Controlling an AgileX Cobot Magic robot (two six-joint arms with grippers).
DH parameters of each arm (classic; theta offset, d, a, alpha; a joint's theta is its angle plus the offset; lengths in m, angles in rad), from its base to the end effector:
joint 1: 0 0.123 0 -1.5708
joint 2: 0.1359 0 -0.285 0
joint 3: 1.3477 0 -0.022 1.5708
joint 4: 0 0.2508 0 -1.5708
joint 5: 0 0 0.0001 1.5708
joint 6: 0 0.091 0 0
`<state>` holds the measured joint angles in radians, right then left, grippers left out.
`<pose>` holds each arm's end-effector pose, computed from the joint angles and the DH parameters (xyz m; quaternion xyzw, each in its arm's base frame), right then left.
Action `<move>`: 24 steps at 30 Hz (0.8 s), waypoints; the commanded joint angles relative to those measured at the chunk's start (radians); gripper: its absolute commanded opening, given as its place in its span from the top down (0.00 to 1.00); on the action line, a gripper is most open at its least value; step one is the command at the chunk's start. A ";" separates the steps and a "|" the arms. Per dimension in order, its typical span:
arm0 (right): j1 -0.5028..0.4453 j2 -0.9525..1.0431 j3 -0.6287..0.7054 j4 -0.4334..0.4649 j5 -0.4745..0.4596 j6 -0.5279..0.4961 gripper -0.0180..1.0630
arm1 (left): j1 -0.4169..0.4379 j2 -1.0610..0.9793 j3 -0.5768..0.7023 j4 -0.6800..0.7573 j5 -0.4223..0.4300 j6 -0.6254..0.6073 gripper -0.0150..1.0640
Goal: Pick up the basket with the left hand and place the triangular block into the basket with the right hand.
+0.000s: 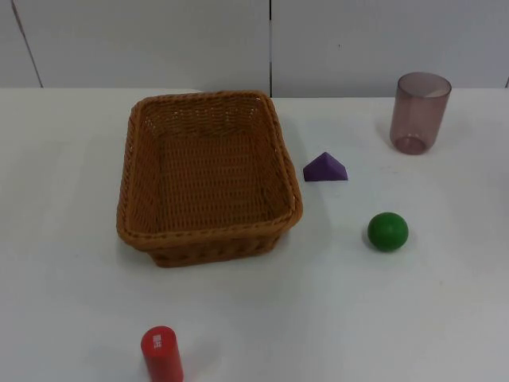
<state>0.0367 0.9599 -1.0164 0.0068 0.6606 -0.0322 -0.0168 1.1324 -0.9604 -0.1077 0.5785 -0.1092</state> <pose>0.1936 0.0075 0.3891 -0.0285 0.8639 0.0043 0.5029 0.2384 -0.0094 0.3399 -0.0690 0.8953 -0.0737 0.4339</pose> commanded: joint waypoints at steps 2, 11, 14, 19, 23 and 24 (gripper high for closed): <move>-0.002 0.056 -0.046 0.004 -0.018 -0.032 0.02 | -0.005 0.083 -0.005 -0.106 -0.094 0.002 0.01; -0.002 0.132 -0.129 0.023 -0.041 -0.059 0.02 | -0.005 0.315 -0.034 -0.387 -0.172 0.199 0.01; -0.002 0.134 -0.129 0.023 -0.045 -0.061 0.02 | -0.007 0.401 -0.081 -0.452 -0.146 0.285 0.01; -0.002 0.134 -0.129 0.023 -0.038 -0.062 0.02 | -0.013 0.564 -0.187 -0.516 -0.138 0.386 0.01; -0.002 0.134 -0.129 0.023 -0.021 -0.062 0.02 | -0.016 0.671 -0.240 -0.521 -0.138 0.396 0.01; -0.002 0.134 -0.129 0.023 -0.016 -0.062 0.02 | -0.017 0.708 -0.258 -0.521 -0.140 0.405 0.01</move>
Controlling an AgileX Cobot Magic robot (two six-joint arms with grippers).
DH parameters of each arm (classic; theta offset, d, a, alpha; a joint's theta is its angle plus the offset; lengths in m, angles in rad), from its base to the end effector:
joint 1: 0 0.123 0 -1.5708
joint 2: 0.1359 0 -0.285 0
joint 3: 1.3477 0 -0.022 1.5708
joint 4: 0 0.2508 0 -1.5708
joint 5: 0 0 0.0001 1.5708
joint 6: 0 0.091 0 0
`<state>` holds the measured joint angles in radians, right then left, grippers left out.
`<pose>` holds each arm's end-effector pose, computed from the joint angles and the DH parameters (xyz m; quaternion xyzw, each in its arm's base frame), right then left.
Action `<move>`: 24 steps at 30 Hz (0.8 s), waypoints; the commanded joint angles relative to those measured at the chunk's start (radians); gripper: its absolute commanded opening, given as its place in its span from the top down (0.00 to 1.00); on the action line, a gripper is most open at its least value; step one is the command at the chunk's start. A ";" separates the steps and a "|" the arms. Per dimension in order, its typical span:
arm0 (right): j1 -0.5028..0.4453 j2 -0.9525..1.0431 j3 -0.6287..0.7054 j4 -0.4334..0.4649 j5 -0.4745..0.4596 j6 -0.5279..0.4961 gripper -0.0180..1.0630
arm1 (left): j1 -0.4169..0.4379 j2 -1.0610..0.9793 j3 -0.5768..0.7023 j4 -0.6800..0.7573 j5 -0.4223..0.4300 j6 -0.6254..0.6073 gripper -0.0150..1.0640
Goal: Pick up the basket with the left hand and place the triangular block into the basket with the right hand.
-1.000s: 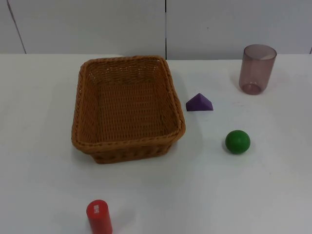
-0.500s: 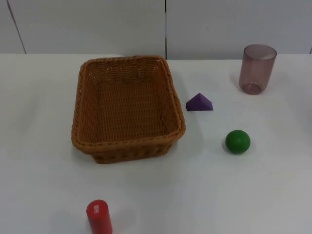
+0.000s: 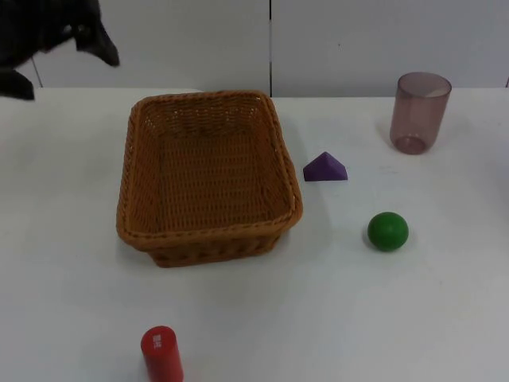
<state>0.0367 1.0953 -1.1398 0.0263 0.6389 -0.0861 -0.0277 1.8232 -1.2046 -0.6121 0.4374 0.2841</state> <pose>0.2301 0.0099 0.4022 -0.0478 0.8605 -0.0004 0.5072 0.3895 -0.0330 0.2096 -0.0787 0.9342 -0.1650 0.3063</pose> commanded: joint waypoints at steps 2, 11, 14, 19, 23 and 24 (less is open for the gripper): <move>-0.002 -0.001 -0.005 0.004 0.010 -0.009 0.02 | -0.021 0.103 -0.048 -0.016 0.001 0.018 0.01; -0.002 -0.001 -0.005 0.004 0.037 -0.009 0.02 | -0.084 0.266 -0.097 -0.012 0.048 0.033 0.01; -0.002 -0.001 -0.005 0.004 0.037 -0.009 0.02 | -0.102 0.283 -0.097 -0.005 0.035 0.033 0.01; -0.002 -0.001 -0.005 0.004 0.037 -0.009 0.02 | -0.112 0.318 -0.097 -0.010 -0.017 0.033 0.01; -0.002 -0.001 -0.005 0.004 0.037 -0.017 0.02 | -0.112 0.329 -0.099 -0.019 -0.039 0.029 0.01; -0.002 -0.001 -0.005 0.004 0.037 -0.017 0.02 | -0.112 0.329 -0.099 -0.019 -0.039 0.029 0.01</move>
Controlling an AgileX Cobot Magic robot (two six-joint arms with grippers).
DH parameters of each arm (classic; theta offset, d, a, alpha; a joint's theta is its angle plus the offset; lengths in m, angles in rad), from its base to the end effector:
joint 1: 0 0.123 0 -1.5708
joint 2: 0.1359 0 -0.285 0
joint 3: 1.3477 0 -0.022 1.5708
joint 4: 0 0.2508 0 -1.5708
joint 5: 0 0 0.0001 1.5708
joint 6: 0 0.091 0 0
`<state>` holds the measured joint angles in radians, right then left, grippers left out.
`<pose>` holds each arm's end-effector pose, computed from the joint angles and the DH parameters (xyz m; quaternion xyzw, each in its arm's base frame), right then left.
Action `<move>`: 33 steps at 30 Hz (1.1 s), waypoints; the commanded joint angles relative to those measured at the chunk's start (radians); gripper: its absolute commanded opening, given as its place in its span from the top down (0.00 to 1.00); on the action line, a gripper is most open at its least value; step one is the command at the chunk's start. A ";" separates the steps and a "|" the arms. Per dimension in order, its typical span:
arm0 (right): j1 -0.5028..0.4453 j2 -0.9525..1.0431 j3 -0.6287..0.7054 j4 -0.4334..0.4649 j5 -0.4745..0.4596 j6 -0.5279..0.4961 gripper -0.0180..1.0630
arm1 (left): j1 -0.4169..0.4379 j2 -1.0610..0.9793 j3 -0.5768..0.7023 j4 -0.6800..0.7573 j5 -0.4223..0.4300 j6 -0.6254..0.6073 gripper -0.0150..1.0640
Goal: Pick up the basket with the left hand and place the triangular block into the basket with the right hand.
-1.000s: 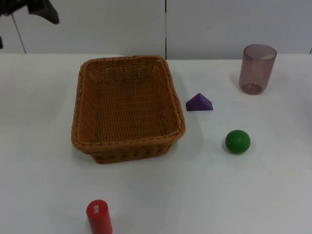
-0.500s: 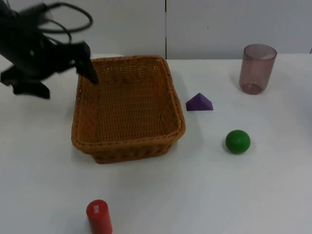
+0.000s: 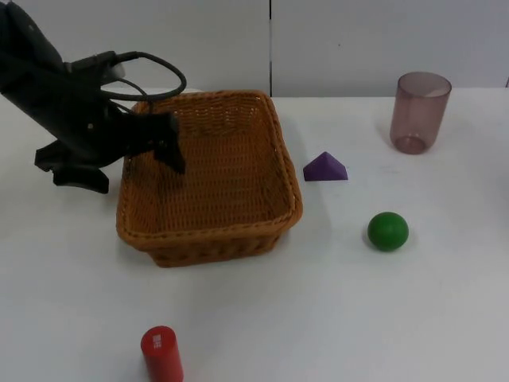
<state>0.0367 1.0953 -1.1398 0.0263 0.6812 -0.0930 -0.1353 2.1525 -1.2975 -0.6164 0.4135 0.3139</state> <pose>0.2281 0.0099 0.3989 -0.0517 0.8708 -0.0015 0.4888 0.4156 -0.0780 0.1000 -0.0345 0.9668 -0.1562 0.1991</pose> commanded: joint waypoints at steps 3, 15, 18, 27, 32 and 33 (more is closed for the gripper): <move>-0.002 -0.001 -0.005 0.002 -0.009 -0.013 0.02 | -0.005 0.014 -0.023 -0.028 0.007 -0.003 0.01; -0.002 -0.001 -0.005 0.002 -0.013 -0.013 0.02 | -0.005 0.049 -0.025 -0.035 0.026 -0.005 0.01; -0.002 -0.001 -0.005 0.002 -0.013 -0.013 0.02 | -0.005 0.052 -0.025 -0.037 0.030 -0.005 0.01; -0.002 -0.001 -0.005 0.002 -0.017 -0.013 0.02 | -0.005 0.052 -0.025 -0.030 0.042 -0.005 0.26; -0.002 -0.001 -0.005 0.002 -0.018 -0.013 0.02 | -0.005 0.052 -0.025 -0.028 0.049 -0.026 0.90; -0.002 -0.001 -0.005 0.002 -0.018 -0.013 0.02 | -0.005 0.052 -0.025 -0.028 0.052 -0.039 0.98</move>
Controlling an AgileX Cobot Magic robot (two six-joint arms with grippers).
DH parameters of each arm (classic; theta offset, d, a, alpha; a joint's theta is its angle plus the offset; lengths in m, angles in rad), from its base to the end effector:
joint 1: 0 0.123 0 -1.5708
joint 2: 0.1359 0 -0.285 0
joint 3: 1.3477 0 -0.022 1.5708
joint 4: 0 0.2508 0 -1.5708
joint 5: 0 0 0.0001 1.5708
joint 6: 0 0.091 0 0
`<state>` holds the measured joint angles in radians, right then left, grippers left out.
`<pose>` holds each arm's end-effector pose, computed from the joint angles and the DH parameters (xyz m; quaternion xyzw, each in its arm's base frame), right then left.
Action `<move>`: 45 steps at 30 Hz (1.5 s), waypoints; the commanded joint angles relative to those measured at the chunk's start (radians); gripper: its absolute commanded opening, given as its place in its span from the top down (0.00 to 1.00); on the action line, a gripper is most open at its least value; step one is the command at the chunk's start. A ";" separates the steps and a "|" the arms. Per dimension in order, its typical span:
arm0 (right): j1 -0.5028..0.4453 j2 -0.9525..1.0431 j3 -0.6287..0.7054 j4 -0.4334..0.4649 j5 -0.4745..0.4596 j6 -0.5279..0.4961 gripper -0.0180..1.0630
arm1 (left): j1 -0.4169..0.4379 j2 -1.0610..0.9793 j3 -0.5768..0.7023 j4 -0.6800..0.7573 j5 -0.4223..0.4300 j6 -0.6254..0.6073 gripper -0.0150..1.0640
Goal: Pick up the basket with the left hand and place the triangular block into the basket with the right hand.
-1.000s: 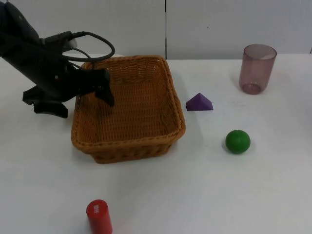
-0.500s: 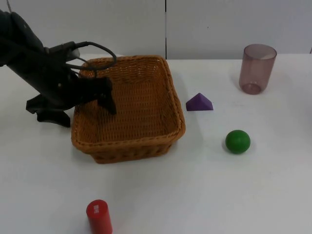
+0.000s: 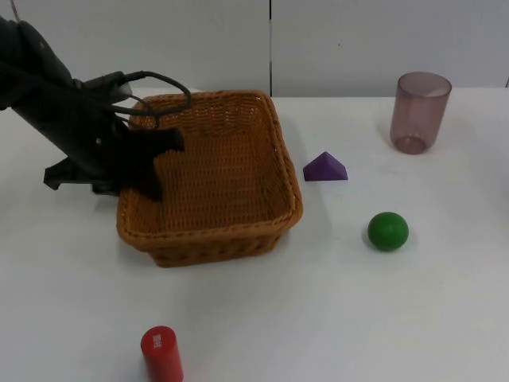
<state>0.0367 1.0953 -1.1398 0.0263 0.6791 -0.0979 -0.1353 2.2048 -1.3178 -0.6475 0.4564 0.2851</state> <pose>0.2282 0.0099 0.3990 -0.0538 0.8702 -0.0028 0.4898 0.4157 -0.0811 0.0822 -0.0590 0.9700 -0.1716 0.1618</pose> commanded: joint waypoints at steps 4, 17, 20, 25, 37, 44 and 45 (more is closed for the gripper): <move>-0.002 -0.001 -0.005 0.002 -0.016 -0.008 0.02 | -0.005 -0.007 -0.005 0.003 0.031 -0.015 0.99; -0.002 -0.001 -0.005 0.002 -0.016 -0.027 0.02 | -0.003 -0.170 -0.003 0.003 0.213 -0.013 0.99; -0.002 -0.001 -0.005 0.002 -0.016 -0.027 0.02 | -0.003 -0.206 -0.003 0.000 0.251 -0.013 0.99; -0.002 -0.001 -0.005 0.002 -0.013 -0.026 0.02 | -0.003 -0.306 -0.003 0.007 0.294 -0.029 0.99; -0.002 -0.001 -0.005 0.006 0.012 -0.079 0.02 | -0.003 -0.465 -0.003 0.067 0.403 -0.118 0.99; -0.002 0.050 -0.005 0.153 0.005 -0.268 0.02 | 0.058 -0.477 -0.003 0.130 0.405 -0.216 0.99; -0.002 0.072 -0.005 0.199 0.002 -0.310 0.02 | 0.080 -0.477 -0.003 0.114 0.411 -0.216 0.99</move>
<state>0.0367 1.1337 -1.1398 0.1363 0.6926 -0.3130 -0.0964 1.7469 -1.3214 -0.4946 0.8685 0.0891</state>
